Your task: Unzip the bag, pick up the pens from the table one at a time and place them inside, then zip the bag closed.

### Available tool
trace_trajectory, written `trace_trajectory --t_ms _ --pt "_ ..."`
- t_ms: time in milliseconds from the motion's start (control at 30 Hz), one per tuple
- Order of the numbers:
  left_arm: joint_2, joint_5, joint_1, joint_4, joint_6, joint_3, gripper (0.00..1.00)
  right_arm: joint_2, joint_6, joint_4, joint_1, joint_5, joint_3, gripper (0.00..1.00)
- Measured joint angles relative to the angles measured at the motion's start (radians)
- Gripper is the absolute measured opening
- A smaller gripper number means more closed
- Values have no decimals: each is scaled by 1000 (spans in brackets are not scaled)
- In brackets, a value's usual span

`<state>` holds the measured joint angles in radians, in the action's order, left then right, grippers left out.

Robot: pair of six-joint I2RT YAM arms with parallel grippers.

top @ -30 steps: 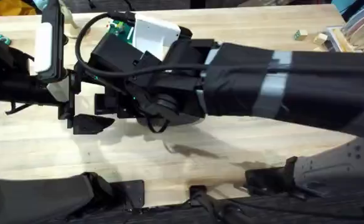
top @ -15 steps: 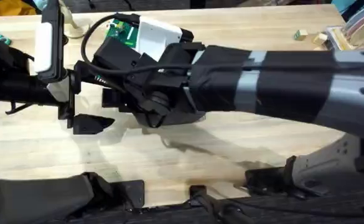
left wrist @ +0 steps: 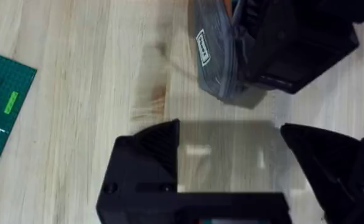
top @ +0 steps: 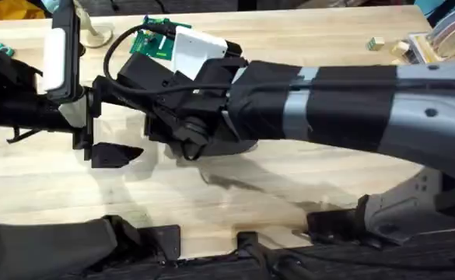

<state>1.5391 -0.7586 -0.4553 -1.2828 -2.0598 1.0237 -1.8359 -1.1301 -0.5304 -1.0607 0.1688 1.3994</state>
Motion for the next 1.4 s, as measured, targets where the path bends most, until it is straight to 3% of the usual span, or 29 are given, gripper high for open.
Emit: trace_trajectory --t_ms 133,200,367,500,867,1400 --pt "0 0 0 0 0 0 993 0 0 -1 1 0 0 333" --pt "0 0 0 0 0 0 993 0 -13 -22 7 0 0 247" --pt "0 0 0 0 0 0 992 0 -46 -48 24 0 0 192" --pt "0 0 0 0 0 0 993 0 -53 -50 29 0 0 35" --pt "0 0 0 0 0 0 993 5 -25 -53 29 0 0 33" --pt "0 -18 0 -40 0 0 993 122 92 -61 30 -5 -3 33"
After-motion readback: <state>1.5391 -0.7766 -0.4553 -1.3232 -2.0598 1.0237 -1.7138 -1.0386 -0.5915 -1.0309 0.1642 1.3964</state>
